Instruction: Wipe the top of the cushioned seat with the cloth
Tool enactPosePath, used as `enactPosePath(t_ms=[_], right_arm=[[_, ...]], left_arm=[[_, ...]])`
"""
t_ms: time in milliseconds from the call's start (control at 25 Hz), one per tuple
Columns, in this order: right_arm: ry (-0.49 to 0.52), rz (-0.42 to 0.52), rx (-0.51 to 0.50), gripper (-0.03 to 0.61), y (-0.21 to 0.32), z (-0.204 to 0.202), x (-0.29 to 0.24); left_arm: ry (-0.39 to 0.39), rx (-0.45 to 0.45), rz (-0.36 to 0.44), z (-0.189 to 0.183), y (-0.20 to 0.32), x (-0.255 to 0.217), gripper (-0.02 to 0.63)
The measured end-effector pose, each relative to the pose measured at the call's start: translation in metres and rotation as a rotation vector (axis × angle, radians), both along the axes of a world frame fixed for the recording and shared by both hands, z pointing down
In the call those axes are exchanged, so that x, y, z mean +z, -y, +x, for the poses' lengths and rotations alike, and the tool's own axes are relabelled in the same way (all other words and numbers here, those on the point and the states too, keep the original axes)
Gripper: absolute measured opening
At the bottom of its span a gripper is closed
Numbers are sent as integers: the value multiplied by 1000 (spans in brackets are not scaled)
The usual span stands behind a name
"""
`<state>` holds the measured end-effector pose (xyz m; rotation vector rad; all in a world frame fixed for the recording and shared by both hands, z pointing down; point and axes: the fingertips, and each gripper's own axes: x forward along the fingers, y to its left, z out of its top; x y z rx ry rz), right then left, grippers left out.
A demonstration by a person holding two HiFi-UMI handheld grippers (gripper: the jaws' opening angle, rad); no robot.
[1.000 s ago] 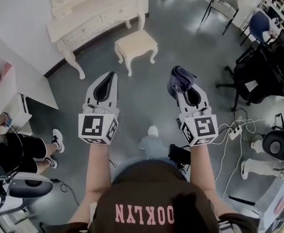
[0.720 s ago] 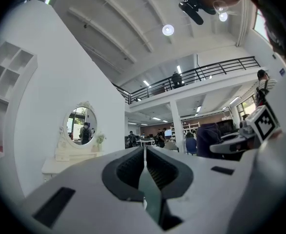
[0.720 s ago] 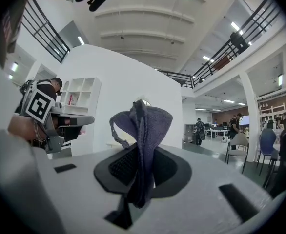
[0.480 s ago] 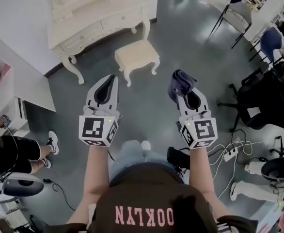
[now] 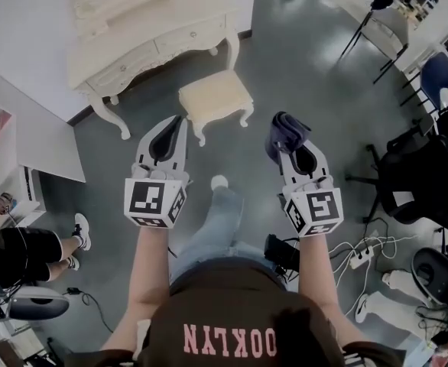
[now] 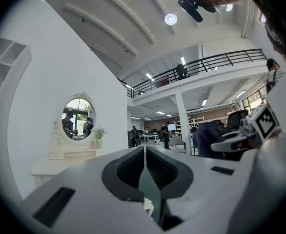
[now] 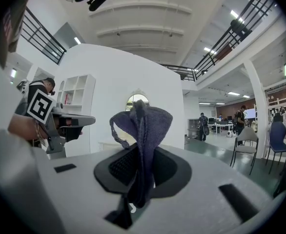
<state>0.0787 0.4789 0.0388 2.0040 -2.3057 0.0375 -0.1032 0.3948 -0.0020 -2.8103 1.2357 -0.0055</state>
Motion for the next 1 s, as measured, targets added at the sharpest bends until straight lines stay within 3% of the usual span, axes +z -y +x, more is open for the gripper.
enactPosePath(t_ms=[240, 480, 600, 760, 1000], right_arm=[[35, -22, 10, 48, 80, 35, 11], [148, -36, -10, 48, 179, 71, 12], [187, -46, -19, 48, 228, 84, 13], [167, -69, -38, 48, 283, 89, 21], [148, -131, -77, 48, 333, 96, 42]], left_arm=[[-13, 11, -31, 36, 91, 19, 14], [-26, -8, -54, 64, 195, 27, 14], [-28, -33, -66, 66, 238, 32, 14], [-15, -75, -95, 58, 283, 48, 14], [5, -133, -151, 52, 322, 74, 14]])
